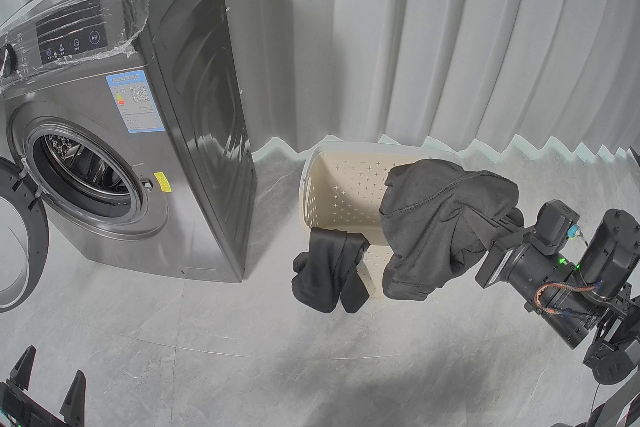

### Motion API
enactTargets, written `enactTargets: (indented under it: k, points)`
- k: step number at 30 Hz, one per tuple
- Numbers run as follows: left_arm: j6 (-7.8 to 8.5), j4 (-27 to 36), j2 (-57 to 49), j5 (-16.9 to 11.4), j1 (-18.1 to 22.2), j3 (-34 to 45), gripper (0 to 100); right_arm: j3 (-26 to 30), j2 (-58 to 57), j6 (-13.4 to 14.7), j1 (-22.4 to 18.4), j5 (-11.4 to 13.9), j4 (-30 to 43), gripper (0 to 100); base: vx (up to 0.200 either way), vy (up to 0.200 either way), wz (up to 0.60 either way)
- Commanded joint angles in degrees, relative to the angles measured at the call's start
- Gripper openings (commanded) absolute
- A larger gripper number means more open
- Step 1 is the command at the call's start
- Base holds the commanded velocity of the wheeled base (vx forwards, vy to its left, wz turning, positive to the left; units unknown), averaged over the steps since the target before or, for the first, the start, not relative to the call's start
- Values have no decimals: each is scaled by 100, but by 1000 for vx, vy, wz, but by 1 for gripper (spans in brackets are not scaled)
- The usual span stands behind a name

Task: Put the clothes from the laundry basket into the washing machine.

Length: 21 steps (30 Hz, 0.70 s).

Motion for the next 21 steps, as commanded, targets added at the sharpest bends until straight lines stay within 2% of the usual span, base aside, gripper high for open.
enactTargets:
  k: [1, 21]
  points:
    - [-11, 2, -93, 1, 0, 92, 100, -12, 61, -3, 20, -1, -13, 0, 0, 200, 0]
    - [-11, 2, -93, 1, 0, 92, 100, 14, 254, 6, 29, 8, -39, 0, 0, 200, 0]
